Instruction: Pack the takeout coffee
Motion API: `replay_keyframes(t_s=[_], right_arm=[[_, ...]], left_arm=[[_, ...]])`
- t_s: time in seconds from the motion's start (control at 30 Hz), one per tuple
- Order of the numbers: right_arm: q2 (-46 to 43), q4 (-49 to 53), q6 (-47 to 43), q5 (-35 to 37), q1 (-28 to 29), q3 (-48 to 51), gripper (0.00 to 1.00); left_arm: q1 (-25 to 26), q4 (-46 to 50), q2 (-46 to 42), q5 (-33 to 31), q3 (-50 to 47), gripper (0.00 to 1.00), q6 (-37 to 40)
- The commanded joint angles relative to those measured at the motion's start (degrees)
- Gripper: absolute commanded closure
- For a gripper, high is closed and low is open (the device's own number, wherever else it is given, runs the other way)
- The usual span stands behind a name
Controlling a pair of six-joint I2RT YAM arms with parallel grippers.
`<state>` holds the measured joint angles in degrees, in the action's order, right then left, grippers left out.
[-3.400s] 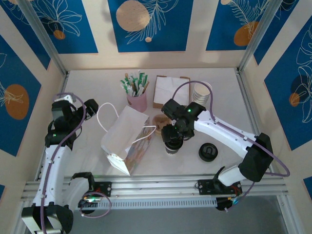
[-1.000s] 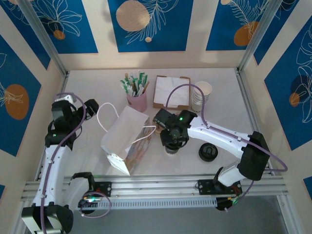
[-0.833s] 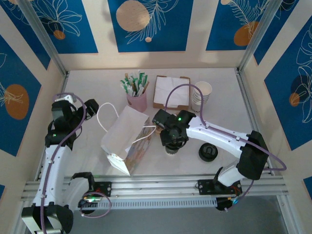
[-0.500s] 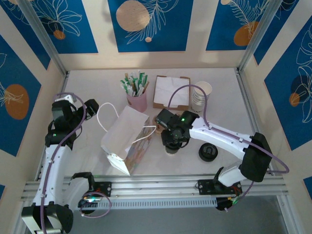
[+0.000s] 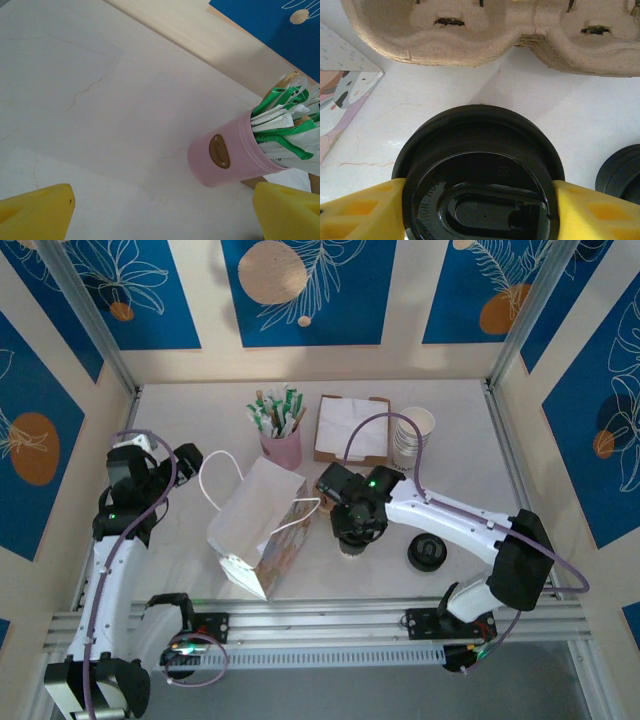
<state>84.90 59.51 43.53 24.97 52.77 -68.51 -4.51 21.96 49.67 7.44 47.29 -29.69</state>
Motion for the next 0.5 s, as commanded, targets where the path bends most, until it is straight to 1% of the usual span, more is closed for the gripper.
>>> replay_keyframes(t_s=[0.0, 0.2, 0.47], right_arm=[[2.3, 6.2, 1.2, 0.6, -0.6, 5.2, 0.36], [-2.4, 6.5, 0.7, 1.6, -2.7, 4.6, 0.36], [-7.1, 8.9, 0.0, 3.3, -7.1, 5.9, 0.35]], left_arm=[[-0.6, -0.4, -0.3, 0.9, -0.4, 0.08, -0.4], [-0.6, -0.4, -0.2, 0.9, -0.4, 0.08, -0.4], [-0.6, -0.4, -0.5, 0.8, -0.4, 0.08, -0.3]])
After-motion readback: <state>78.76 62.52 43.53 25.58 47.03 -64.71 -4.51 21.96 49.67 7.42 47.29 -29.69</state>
